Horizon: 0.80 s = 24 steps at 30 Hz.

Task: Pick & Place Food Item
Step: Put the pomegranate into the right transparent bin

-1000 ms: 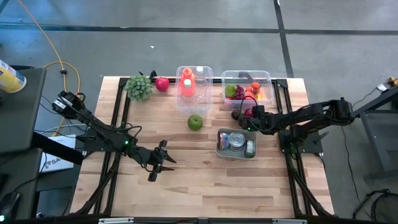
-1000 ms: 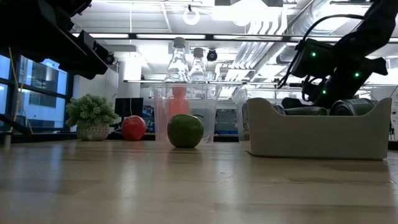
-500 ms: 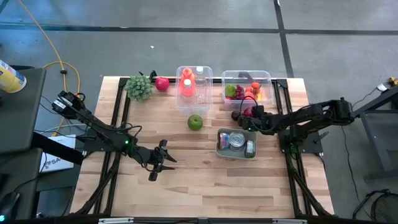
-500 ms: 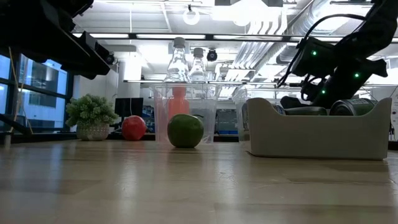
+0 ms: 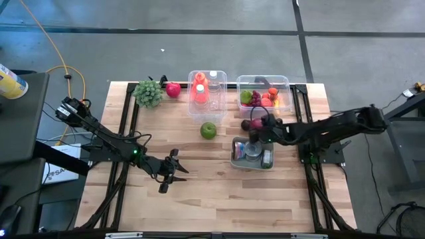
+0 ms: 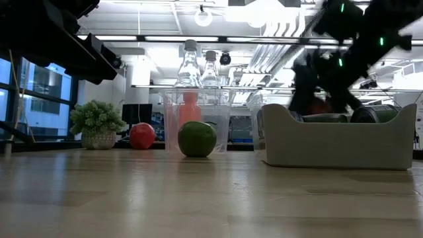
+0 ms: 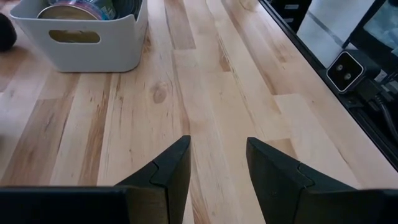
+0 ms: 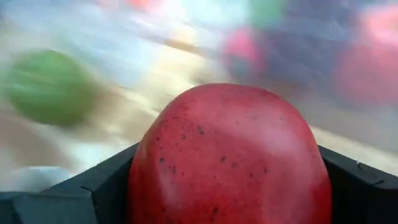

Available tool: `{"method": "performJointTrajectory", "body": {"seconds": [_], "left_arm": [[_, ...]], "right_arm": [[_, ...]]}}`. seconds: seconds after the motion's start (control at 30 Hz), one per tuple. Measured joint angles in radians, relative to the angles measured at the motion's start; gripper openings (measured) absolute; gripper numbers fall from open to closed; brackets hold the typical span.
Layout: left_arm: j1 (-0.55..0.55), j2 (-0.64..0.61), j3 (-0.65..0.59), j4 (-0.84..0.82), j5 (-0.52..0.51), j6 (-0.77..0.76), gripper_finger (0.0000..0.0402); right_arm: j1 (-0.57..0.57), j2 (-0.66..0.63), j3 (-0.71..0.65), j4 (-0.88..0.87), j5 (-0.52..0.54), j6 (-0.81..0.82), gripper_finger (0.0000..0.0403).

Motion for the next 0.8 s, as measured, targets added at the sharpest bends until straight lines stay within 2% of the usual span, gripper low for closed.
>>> {"method": "performJointTrajectory", "body": {"seconds": [0.13,0.27,0.47,0.57,0.8], "left_arm": [[0.000,0.000,0.000,-0.004,0.000,0.000,0.0147],[0.000,0.000,0.000,-0.017,0.000,0.005,0.0147],[0.000,0.000,0.000,-0.032,0.000,0.005,0.0147],[0.000,0.000,0.000,-0.042,0.000,0.004,0.0147],[-0.003,0.000,0.000,-0.049,0.010,-0.004,0.0147]], "right_arm": [[0.068,-0.050,0.080,0.002,0.024,-0.110,0.0345],[0.126,-0.076,0.156,0.102,0.094,-0.307,0.0349],[0.151,-0.075,0.231,0.273,0.331,-0.605,0.0354],[0.115,-0.074,0.229,0.287,0.364,-0.651,0.0354],[-0.014,-0.068,0.229,0.262,0.340,-0.615,0.0374]]}}
